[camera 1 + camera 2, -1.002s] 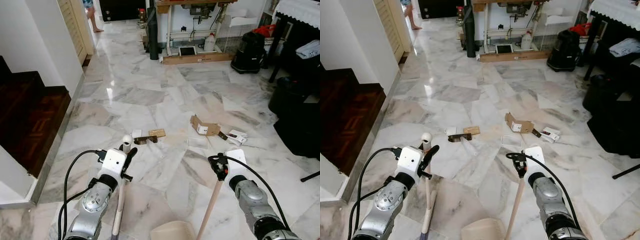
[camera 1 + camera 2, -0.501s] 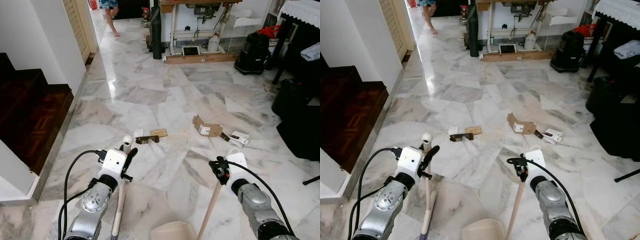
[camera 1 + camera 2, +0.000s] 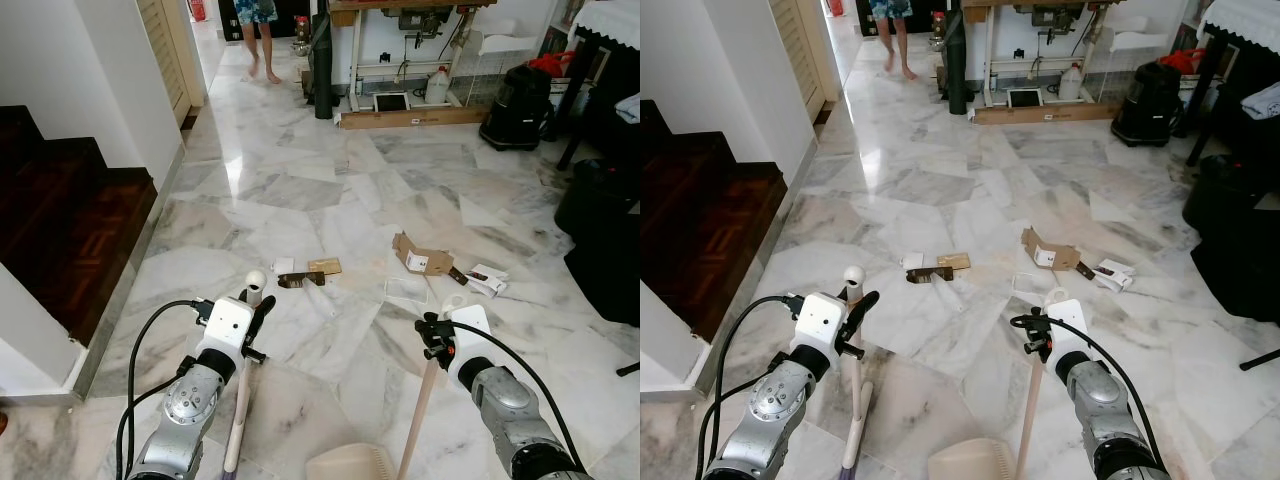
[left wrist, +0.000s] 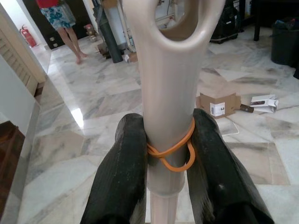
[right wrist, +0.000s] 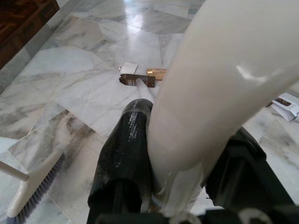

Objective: Sweep floor

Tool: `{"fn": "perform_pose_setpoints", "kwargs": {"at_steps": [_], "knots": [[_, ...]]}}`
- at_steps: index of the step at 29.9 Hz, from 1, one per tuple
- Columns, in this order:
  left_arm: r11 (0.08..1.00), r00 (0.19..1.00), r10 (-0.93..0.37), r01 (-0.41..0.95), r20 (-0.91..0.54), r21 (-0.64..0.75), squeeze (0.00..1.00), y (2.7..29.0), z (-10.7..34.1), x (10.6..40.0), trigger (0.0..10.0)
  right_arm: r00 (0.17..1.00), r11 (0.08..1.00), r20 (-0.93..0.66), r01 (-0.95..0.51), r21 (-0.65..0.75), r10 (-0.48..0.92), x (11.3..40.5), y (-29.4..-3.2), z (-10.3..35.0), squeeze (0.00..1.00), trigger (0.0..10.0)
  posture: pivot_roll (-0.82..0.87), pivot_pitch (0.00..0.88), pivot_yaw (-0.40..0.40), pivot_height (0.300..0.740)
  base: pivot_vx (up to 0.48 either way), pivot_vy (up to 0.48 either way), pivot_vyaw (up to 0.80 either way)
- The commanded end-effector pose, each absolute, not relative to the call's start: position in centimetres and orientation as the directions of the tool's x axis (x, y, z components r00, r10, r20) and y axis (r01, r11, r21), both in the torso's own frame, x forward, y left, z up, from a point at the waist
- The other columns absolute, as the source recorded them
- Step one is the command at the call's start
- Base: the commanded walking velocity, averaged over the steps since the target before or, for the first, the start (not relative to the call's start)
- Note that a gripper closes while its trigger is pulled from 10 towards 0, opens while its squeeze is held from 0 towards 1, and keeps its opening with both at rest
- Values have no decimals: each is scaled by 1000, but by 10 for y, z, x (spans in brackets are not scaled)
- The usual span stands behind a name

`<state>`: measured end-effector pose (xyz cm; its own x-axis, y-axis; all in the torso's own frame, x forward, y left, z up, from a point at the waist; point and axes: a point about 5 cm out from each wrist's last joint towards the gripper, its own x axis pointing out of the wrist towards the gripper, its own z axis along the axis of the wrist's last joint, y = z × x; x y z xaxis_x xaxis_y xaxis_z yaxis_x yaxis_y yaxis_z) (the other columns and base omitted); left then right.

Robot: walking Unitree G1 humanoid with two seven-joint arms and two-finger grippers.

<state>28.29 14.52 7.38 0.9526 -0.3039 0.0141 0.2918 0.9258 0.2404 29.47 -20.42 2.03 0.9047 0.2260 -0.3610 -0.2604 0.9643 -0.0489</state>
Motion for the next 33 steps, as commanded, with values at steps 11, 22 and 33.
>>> {"fn": "perform_pose_setpoints", "kwargs": {"at_steps": [11, 22, 33], "knots": [[927, 957, -288, 269, 34, 263, 0, 149, 81, 288, 10000, 923, 966, -318, -250, -65, 218, 301, -201, 29, 0, 0, 70, 0, 27, 740, 0, 0, 0], [934, 964, -261, 241, 43, 263, 0, 153, 83, 290, 10000, 964, 983, -231, -155, -93, 131, 311, -203, 44, 0, 10000, 69, 0, 27, 740, 0, 0, 0], [945, 973, -224, 202, 60, 257, 0, 157, 85, 292, 10000, 990, 991, -127, -71, -112, 57, 319, -201, 58, 0, 10000, 67, 0, 24, 740, 0, 0, 0]]}}
